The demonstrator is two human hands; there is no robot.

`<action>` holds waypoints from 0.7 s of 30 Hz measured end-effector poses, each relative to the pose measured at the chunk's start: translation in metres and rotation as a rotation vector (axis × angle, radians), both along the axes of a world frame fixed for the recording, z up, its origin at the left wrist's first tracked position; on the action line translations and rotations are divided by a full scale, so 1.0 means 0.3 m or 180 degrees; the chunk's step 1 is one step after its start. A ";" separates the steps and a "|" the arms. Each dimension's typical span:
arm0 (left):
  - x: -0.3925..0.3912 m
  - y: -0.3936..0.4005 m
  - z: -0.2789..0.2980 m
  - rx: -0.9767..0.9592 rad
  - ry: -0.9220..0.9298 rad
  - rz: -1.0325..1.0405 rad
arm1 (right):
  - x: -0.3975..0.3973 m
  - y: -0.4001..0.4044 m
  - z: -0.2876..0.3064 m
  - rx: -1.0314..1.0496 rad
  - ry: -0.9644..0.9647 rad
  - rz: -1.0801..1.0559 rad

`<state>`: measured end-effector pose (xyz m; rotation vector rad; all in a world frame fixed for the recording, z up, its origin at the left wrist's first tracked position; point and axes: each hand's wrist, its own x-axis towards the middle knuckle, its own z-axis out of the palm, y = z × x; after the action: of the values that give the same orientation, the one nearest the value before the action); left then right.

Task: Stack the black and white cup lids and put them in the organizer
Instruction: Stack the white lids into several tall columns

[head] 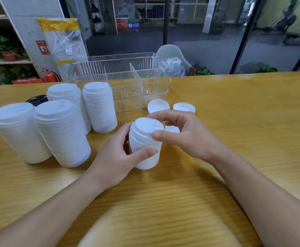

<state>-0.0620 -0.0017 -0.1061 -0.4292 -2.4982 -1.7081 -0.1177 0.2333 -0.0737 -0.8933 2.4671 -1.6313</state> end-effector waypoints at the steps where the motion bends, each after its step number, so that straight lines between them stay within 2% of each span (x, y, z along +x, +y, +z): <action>1: -0.001 -0.001 -0.002 -0.0009 0.0002 0.0003 | 0.004 -0.001 0.002 0.0050 0.0051 -0.0054; 13: -0.005 -0.006 -0.009 0.0147 -0.0009 -0.0143 | 0.001 0.013 0.008 0.0209 0.0174 0.0183; 16: -0.003 -0.003 -0.006 0.0061 0.0041 -0.0171 | -0.031 0.059 0.020 0.0383 0.0160 -0.0031; 18: -0.005 -0.007 -0.007 0.0091 0.0027 -0.0108 | -0.061 0.110 0.023 0.0763 0.0259 -0.0353; 21: -0.008 -0.009 -0.008 0.0131 0.0019 -0.0017 | -0.088 0.171 0.003 0.1698 0.0357 -0.0793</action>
<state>-0.0645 -0.0045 -0.1086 -0.4369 -2.4553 -1.7542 -0.1441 0.2847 -0.0729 -0.6334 2.9628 -0.8897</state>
